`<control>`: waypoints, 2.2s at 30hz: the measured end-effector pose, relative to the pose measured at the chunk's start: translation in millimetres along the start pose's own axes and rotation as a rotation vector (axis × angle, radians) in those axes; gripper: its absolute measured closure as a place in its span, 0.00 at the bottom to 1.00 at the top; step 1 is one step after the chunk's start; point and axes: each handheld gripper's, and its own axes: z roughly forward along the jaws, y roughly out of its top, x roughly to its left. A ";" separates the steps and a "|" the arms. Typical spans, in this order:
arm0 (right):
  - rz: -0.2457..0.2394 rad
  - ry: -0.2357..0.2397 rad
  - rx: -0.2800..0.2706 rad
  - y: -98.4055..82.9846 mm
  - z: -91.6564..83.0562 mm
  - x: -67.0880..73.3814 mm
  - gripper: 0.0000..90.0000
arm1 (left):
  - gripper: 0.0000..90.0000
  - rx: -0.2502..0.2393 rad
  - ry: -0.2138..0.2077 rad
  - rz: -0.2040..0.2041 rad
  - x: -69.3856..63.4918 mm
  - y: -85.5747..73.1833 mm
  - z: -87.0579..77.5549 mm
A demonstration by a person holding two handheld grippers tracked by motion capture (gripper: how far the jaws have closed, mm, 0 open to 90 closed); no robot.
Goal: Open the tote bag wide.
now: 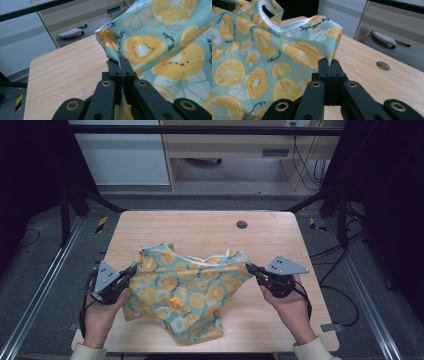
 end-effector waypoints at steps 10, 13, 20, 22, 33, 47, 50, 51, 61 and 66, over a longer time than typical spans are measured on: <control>0.005 0.016 -0.001 -22.4 -1.5 8.6 1.00 | 1.00 -0.014 -0.013 0.019 -6.8 -10.7 -13.0; 0.003 0.020 -0.001 -26.0 -4.6 10.8 1.00 | 1.00 -0.008 -0.033 0.025 -12.6 -16.7 -18.4; -0.012 0.047 -0.004 -33.6 -14.7 15.7 1.00 | 1.00 -0.038 -0.071 0.019 -16.5 -23.9 -33.1; -0.022 0.055 0.005 -36.7 -15.8 18.5 1.00 | 1.00 -0.041 -0.088 0.003 -15.4 -26.9 -34.4; -0.041 0.097 0.046 -53.2 -19.5 25.3 1.00 | 1.00 -0.005 -0.140 -0.022 -20.6 -43.6 -40.5; -0.070 0.141 0.029 -60.3 -34.9 34.3 1.00 | 1.00 0.006 -0.192 0.021 -28.7 -52.7 -54.7; -0.084 0.155 0.054 -65.5 -35.7 33.6 1.00 | 1.00 0.052 -0.209 0.087 -35.8 -54.2 -50.5; -0.090 0.161 0.064 -67.5 -35.8 33.3 1.00 | 1.00 0.052 -0.209 0.087 -35.8 -54.2 -50.5; -0.124 0.213 0.157 -81.2 -27.9 31.9 1.00 | 1.00 0.209 -0.229 0.248 -51.7 -61.5 -34.0; -0.154 0.230 0.229 -88.7 -16.3 33.6 1.00 | 1.00 0.271 -0.217 0.296 -54.2 -63.8 -25.7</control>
